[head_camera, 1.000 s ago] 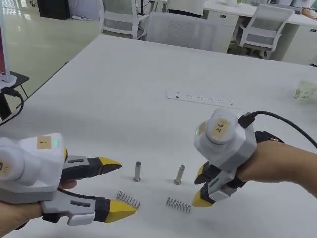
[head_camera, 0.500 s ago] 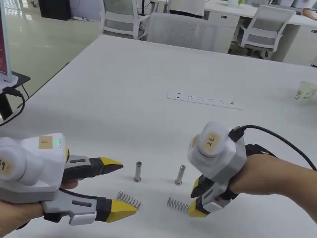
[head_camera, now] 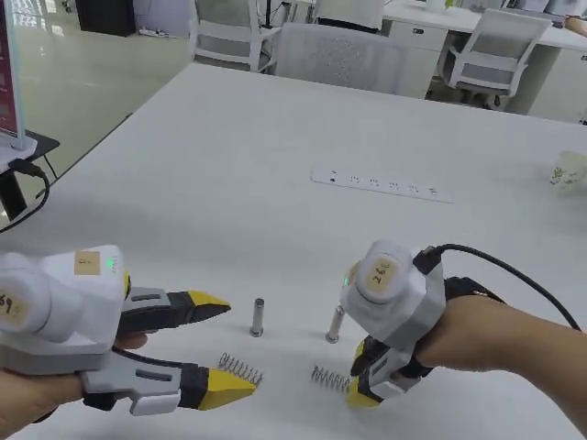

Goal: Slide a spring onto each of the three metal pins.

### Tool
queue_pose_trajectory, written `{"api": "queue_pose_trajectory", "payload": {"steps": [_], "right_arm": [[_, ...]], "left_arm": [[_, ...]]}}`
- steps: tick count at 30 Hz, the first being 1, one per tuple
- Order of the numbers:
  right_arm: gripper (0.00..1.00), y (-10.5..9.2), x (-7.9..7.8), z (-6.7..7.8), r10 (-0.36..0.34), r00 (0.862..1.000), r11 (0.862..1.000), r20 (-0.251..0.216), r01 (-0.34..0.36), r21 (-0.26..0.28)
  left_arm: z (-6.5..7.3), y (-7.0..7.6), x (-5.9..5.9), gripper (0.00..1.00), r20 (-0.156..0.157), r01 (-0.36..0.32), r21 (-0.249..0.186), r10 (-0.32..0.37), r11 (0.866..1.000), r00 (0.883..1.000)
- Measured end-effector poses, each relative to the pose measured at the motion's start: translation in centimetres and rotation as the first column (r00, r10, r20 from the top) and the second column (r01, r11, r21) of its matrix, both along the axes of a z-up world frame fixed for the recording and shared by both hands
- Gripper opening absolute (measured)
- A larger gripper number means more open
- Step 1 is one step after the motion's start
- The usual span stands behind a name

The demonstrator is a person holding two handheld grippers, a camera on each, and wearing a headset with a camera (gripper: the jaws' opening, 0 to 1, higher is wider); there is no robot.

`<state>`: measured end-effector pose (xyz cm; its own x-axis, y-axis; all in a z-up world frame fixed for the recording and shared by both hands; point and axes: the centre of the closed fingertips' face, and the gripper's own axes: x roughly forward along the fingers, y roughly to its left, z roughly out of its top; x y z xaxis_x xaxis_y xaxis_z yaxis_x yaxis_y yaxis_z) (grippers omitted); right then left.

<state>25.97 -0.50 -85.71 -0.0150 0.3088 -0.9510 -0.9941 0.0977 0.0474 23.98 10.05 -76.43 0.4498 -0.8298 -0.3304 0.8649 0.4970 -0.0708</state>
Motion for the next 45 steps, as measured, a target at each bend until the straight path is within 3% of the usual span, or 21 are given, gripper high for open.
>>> {"api": "queue_pose_trajectory", "payload": {"steps": [31, 45], "right_arm": [[0.08, 0.0, 0.5, -0.4, 0.024, 0.999, 0.999, 0.045, -0.022, -0.031], [0.08, 0.1, 0.4, 0.8, 0.023, 0.999, 1.000, 0.042, -0.023, -0.011]], "left_arm": [[0.1, -0.3, -0.1, 0.49, -0.001, 0.014, -0.006, -0.014, 1.000, 1.000], [0.1, -0.8, -0.2, 0.48, 0.000, 0.030, -0.007, -0.030, 1.000, 1.000]]}}
